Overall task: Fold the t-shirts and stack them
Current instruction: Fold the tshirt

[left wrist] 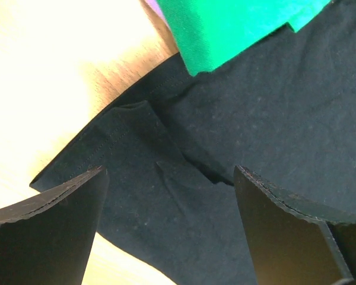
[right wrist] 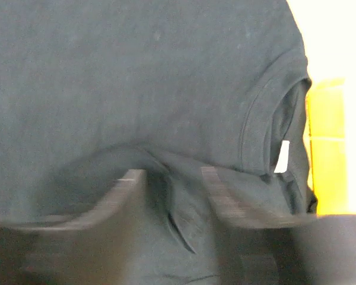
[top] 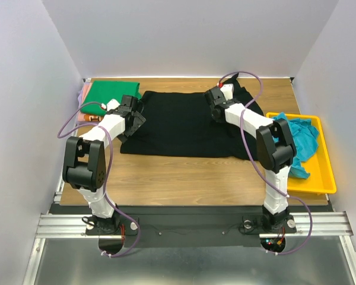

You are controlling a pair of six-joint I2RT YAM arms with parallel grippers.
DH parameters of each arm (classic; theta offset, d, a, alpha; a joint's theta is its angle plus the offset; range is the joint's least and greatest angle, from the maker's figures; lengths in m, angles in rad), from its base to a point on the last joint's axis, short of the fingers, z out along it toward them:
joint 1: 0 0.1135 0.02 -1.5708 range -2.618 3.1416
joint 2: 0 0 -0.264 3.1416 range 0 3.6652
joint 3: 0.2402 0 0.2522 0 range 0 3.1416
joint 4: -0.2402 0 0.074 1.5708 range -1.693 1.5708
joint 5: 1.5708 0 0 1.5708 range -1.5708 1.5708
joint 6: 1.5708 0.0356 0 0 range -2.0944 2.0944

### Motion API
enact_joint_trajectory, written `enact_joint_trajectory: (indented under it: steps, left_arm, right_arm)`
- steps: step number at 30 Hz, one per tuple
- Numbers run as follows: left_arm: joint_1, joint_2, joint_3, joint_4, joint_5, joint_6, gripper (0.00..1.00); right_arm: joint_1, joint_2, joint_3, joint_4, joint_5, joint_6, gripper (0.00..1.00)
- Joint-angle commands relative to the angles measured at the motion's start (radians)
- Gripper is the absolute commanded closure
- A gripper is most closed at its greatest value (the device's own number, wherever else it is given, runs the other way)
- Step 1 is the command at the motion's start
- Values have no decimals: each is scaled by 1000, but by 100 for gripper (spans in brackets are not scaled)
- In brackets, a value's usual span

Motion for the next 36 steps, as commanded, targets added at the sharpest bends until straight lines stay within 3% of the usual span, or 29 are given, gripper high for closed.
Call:
enact_joint_trajectory:
  steps: [1, 3, 7, 9, 10, 11, 14, 19, 36]
  left_arm:
    - [-5, -65, 19, 2, 4, 51, 2]
    - [-13, -88, 2, 7, 5, 51, 2]
    - [-27, -169, -53, 22, 9, 57, 2]
    - [-35, -189, -68, 33, 9, 57, 2]
    - [-45, -206, -87, 50, 7, 60, 2]
    - [-50, -208, -96, 50, 9, 63, 2]
    - [-65, -191, -133, 97, 50, 80, 2]
    - [-76, -125, -174, 143, 99, 92, 2]
    - [-70, -11, -254, 162, 19, 101, 2]
  right_arm:
    - [-27, 31, 127, 52, 93, -10, 37]
    - [-36, 71, 157, 52, 106, -52, 22]
    - [-42, 48, 139, 52, 103, -53, 17]
    - [-40, -38, 55, 52, 25, -11, 14]
    - [-40, -70, 22, 53, -67, 5, 4]
    - [-42, -105, -19, 53, -118, 16, 0]
    - [-40, -188, -153, 67, -253, 69, 0]
    - [-42, -182, -248, 93, -287, 157, 0]
    - [-188, -60, -205, 289, -426, 211, 0]
